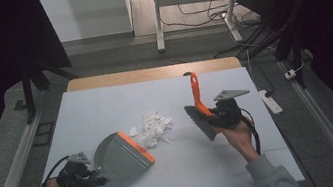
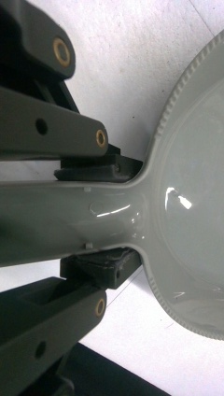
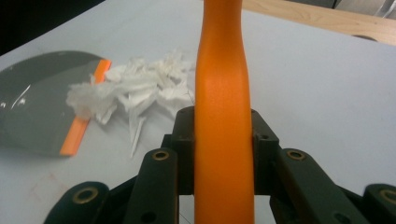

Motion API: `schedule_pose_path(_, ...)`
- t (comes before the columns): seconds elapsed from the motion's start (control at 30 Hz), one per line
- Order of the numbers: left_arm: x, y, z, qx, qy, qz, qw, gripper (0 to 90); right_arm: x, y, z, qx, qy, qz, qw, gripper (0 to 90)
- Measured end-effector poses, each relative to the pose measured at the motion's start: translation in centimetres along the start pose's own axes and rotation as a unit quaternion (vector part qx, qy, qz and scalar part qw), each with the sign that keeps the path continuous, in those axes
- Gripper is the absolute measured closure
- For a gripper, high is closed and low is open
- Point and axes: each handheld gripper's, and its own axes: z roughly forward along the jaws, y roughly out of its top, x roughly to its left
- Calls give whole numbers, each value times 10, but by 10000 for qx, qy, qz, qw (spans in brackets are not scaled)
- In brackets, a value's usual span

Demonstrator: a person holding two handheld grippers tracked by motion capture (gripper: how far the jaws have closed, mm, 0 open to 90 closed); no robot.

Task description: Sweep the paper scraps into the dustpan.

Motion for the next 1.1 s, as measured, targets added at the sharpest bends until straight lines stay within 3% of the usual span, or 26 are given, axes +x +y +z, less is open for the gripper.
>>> schedule_pose_path(0.27, 0, -1, 0, 20, -40, -14, 10000, 609, -1, 22, 27, 84, -58, 78, 9999, 699)
schedule_pose_path(0.67, 1, -2, 2, 31, -112, -38, 9999, 609, -4, 32, 60, 231, -123, 239, 9994, 699)
schedule_pose_path(1.1, 2, -1, 2, 8, -130, -37, 9999, 609, -1, 54, 100, 513, -247, 178, 9982, 699)
